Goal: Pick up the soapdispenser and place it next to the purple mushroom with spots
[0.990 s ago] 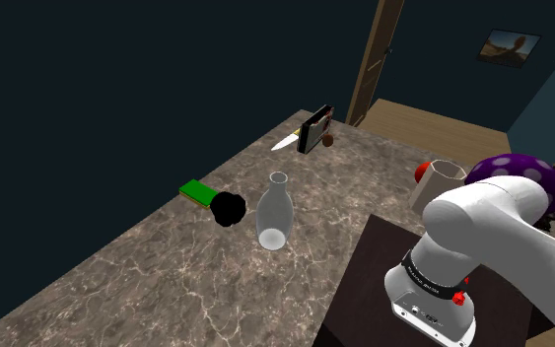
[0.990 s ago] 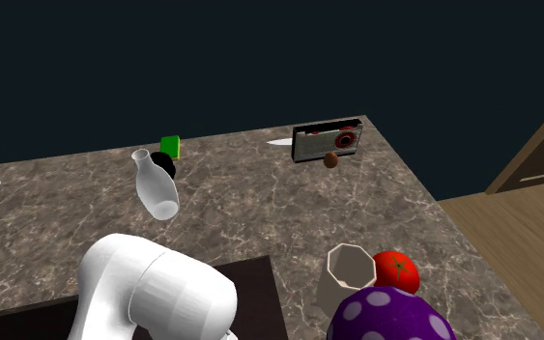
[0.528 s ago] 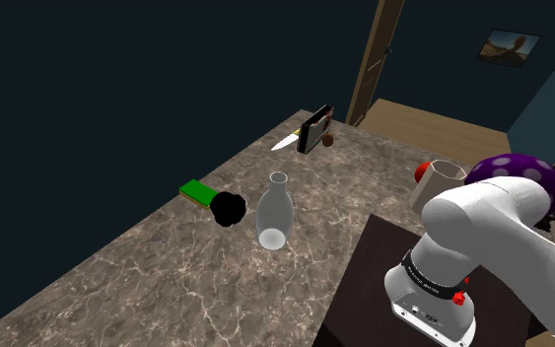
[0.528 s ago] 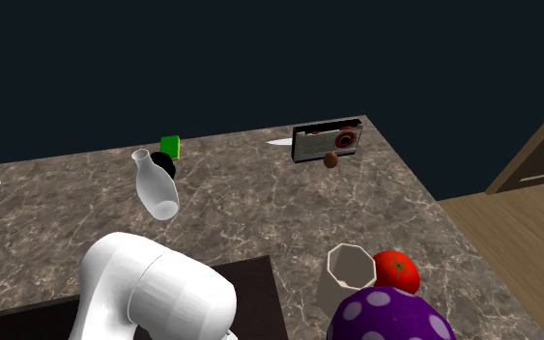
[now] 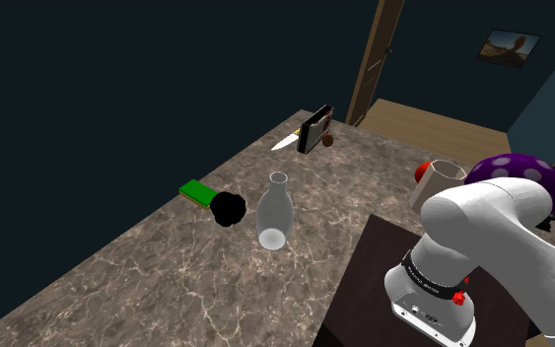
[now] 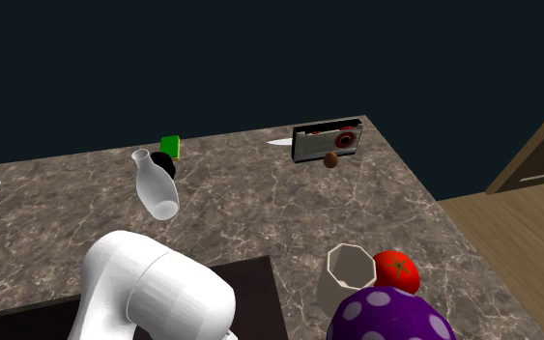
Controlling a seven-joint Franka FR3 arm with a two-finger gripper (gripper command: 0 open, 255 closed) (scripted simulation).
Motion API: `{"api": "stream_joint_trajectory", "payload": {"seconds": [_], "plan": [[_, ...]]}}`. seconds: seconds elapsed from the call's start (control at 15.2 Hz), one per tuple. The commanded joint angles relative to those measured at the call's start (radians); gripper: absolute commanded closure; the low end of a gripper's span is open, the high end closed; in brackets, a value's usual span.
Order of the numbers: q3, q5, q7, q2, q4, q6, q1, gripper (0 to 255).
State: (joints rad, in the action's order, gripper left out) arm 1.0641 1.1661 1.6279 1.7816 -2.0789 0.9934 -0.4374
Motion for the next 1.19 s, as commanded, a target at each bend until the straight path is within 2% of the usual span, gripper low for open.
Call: {"api": "stream_joint_trajectory", "payload": {"seconds": [0.0,0.2,0.26,0.59,0.86,1.12], "plan": [[0.006,0.001,0.0,0.002,-0.003,0.0,-0.002,255],[0.006,0.001,0.0,0.002,-0.003,0.0,-0.002,255],[0.006,0.001,0.0,0.002,-0.004,0.0,-0.002,0],[0.006,0.001,0.0,0.002,-0.003,0.0,-0.002,0],[-0.063,-0.06,0.013,-0.087,0.119,-0.041,0.056,0],[-0.063,-0.06,0.013,-0.087,0.119,-0.041,0.056,0]]}}
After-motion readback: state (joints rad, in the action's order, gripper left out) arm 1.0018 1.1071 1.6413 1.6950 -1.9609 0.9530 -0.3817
